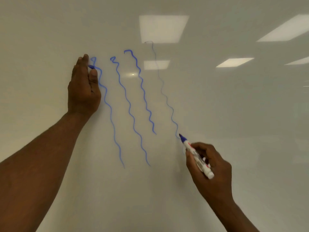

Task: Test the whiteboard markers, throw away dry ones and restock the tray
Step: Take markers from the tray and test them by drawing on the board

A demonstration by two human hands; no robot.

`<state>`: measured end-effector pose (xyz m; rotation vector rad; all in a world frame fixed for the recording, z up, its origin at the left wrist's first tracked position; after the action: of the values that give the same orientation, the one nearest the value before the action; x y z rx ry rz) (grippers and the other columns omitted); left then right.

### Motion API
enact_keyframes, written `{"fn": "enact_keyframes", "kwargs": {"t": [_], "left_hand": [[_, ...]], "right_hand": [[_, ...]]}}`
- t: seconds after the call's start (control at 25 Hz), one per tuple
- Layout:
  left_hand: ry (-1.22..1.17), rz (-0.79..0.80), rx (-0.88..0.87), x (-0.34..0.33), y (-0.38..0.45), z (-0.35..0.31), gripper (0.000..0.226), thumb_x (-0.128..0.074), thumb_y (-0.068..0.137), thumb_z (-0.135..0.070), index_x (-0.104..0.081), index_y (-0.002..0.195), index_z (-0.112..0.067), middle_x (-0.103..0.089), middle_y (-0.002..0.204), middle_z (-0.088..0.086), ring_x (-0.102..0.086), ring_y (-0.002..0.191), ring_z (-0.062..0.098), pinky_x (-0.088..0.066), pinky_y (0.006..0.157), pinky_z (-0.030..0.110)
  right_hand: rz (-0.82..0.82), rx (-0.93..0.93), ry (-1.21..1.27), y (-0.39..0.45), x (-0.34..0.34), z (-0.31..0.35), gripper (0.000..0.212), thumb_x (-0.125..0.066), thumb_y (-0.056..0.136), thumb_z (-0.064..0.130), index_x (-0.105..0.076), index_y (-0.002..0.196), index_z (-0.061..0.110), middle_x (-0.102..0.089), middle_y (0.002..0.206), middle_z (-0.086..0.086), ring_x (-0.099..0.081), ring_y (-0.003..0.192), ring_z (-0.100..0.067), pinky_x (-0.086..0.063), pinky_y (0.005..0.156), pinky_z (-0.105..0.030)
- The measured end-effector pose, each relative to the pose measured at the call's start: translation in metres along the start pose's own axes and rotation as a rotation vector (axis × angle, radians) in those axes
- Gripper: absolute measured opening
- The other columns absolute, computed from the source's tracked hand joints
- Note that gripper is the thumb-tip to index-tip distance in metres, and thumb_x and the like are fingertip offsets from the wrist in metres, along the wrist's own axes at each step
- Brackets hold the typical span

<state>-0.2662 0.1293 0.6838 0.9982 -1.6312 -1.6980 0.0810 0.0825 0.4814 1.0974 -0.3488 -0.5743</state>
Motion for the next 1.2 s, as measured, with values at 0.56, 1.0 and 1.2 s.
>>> {"fn": "enact_keyframes", "kwargs": {"t": [0.56, 1.0, 1.2], "left_hand": [[-0.036, 0.019, 0.066, 0.001, -0.004, 0.003, 0.05, -0.033, 0.102, -0.029, -0.033, 0.148, -0.009, -0.037, 0.152, 0.008, -0.031, 0.142, 0.018, -0.02, 0.114, 0.018], [-0.044, 0.019, 0.059, 0.002, -0.007, -0.001, 0.048, -0.033, 0.103, -0.025, -0.035, 0.146, -0.006, -0.04, 0.15, 0.011, -0.032, 0.142, 0.02, -0.018, 0.113, 0.011], [-0.05, 0.017, 0.067, 0.003, -0.018, -0.002, 0.047, -0.032, 0.103, -0.027, -0.038, 0.144, -0.004, -0.044, 0.147, 0.013, -0.036, 0.14, 0.022, -0.022, 0.114, 0.017]], "right_hand": [[-0.113, 0.248, -0.01, 0.226, -0.037, 0.114, 0.019, -0.06, 0.086, 0.04, -0.068, 0.096, 0.025, -0.068, 0.079, 0.013, -0.062, 0.066, -0.005, -0.052, 0.061, -0.028], [-0.117, -0.083, 0.069, 0.077, 0.009, 0.012, 0.007, -0.069, 0.083, 0.021, -0.068, 0.084, 0.028, -0.069, 0.069, 0.01, -0.064, 0.061, -0.008, -0.049, 0.054, -0.025], [-0.078, -0.195, -0.003, 0.025, 0.03, -0.014, 0.01, -0.07, 0.082, 0.022, -0.066, 0.081, 0.032, -0.066, 0.068, 0.013, -0.06, 0.057, -0.009, -0.041, 0.047, -0.016]]}}
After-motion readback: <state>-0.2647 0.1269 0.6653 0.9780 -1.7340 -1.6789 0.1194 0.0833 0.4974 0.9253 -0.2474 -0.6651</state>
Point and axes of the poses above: each hand's wrist, its own y-axis towards the middle knuckle, its own x-axis out of the back of the hand, z = x × y, the point moved 10 cm from there along y, towards the middle knuckle
